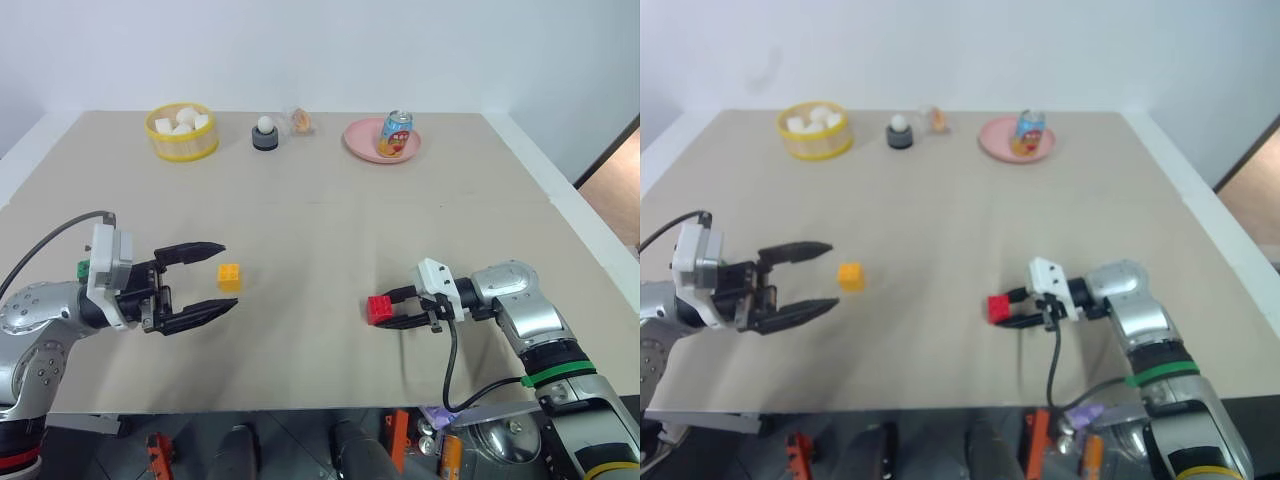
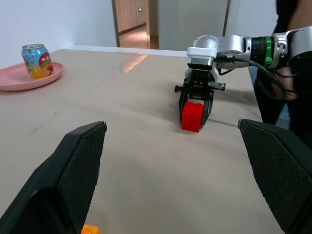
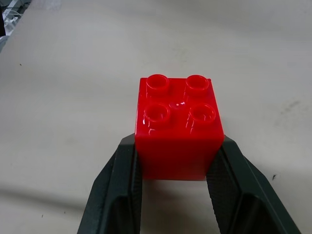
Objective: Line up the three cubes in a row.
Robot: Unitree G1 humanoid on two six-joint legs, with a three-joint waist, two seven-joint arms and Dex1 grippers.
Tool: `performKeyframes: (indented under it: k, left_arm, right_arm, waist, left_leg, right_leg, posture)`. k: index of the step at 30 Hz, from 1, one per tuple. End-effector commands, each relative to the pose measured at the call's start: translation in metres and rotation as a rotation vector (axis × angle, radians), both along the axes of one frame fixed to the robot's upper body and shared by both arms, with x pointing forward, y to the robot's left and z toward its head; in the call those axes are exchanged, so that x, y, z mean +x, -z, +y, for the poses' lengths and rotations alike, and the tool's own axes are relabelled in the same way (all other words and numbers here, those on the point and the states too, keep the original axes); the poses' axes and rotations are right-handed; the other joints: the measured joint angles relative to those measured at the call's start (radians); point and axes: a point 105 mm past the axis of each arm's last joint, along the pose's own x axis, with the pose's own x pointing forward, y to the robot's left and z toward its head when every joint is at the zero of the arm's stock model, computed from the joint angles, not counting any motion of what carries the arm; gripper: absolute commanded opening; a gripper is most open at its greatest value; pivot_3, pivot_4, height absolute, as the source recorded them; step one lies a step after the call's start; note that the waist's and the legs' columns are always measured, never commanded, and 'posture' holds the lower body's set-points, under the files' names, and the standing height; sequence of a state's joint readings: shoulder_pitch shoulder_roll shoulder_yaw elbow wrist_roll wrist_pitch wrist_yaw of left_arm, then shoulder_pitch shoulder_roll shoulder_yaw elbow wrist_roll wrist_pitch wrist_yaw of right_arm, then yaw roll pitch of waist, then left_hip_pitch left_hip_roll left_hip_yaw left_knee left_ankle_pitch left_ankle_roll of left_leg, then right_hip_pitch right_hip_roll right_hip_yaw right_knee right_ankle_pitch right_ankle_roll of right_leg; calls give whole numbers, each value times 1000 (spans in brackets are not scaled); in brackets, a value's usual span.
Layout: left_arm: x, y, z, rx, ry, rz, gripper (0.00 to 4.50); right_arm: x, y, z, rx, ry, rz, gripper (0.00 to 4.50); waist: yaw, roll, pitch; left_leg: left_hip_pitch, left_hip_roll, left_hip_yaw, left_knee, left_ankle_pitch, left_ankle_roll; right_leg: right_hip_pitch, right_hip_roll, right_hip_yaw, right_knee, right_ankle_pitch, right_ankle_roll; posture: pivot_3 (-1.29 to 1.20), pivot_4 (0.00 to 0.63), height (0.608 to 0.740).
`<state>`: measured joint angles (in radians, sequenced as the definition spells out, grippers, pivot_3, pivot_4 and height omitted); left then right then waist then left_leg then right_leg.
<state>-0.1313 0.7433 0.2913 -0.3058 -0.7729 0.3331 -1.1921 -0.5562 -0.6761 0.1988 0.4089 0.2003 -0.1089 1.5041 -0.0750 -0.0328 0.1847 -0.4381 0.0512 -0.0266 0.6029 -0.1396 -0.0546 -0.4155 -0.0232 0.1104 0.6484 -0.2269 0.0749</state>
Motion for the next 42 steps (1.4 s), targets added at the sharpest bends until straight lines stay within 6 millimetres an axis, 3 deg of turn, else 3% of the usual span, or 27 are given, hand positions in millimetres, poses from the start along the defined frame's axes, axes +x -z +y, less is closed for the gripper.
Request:
performKeyframes:
  k: [1, 3, 10, 18, 24, 28, 32, 35, 38, 42]
  left_arm:
    - [-2, -13, 2, 8, -4, -56, 4500]
    - [-2, -13, 1, 7, -6, -59, 4500]
    - [1, -14, 2, 2, -10, -62, 4500]
    - [5, -15, 1, -14, -6, -59, 4500]
    - [4, -14, 17, -89, -101, 20, 4500]
    - [-1, -14, 29, -162, -207, 70, 4500]
    - [-5, -7, 40, -217, -336, 125, 4500]
    - [-10, -3, 49, -303, -465, 161, 4500]
    - [-20, 11, 53, -357, -578, 237, 4500]
    - [-29, 41, 60, -345, -750, 309, 4500]
  right_arm:
    - [-1, -1, 1, -19, -25, -6, 1236]
    - [1, 2, 1, -26, -12, -1, 2280]
    - [0, 7, -4, -52, 7, 24, 4487]
    - [-7, 0, -18, -88, 16, 82, 4487]
    - [-5, -15, -50, -109, 114, 112, 4487]
    - [5, -36, -69, -57, 223, 89, 4487]
    - [25, -74, -80, 92, 352, 29, 4487]
    - [36, -120, -72, 251, 362, -23, 4487]
    - [43, -150, -49, 371, 336, -61, 4487]
    - [40, -164, -8, 445, 247, -43, 4487]
  waist:
    - [0, 0, 0]
    - [0, 0, 0]
    - [0, 0, 0]
    - [2, 0, 0]
    - [3, 0, 0]
    - [2, 0, 0]
    - [-5, 0, 0]
    - [-7, 1, 1]
    - [-7, -1, 0]
    - [-10, -2, 0]
  left_leg:
    - [0, 0, 0, 0, 0, 0]
    - [0, 0, 0, 0, 0, 0]
    - [0, 0, 0, 0, 0, 0]
    - [0, 0, 0, 0, 0, 0]
    - [0, -1, 0, 0, 0, 0]
    - [0, 0, 0, 0, 0, 0]
    - [0, 0, 3, 0, 0, 0]
    - [1, 1, 3, 0, 0, 0]
    - [1, 1, 3, 0, 0, 0]
    - [0, 1, 4, 0, -1, -1]
  right_leg:
    - [0, 0, 0, 0, 0, 0]
    - [0, 0, 0, 0, 0, 0]
    - [0, 0, 0, 0, 0, 0]
    - [1, 0, 0, 0, -1, 0]
    - [1, -1, 0, 0, -1, 0]
    - [0, -1, 0, 0, -1, 0]
    - [-1, -1, 1, 0, 0, 0]
    - [-2, -1, 1, 1, 1, -1]
    - [-2, -1, 1, 1, 1, -1]
    - [-3, 0, 2, 1, 1, -1]
  posture:
    - [0, 150, 740]
    - [0, 150, 740]
    - [0, 150, 740]
    - [0, 150, 740]
    - [0, 150, 740]
    - [0, 150, 740]
    - [0, 150, 740]
    - [0, 150, 740]
    - [0, 150, 740]
    - [0, 150, 740]
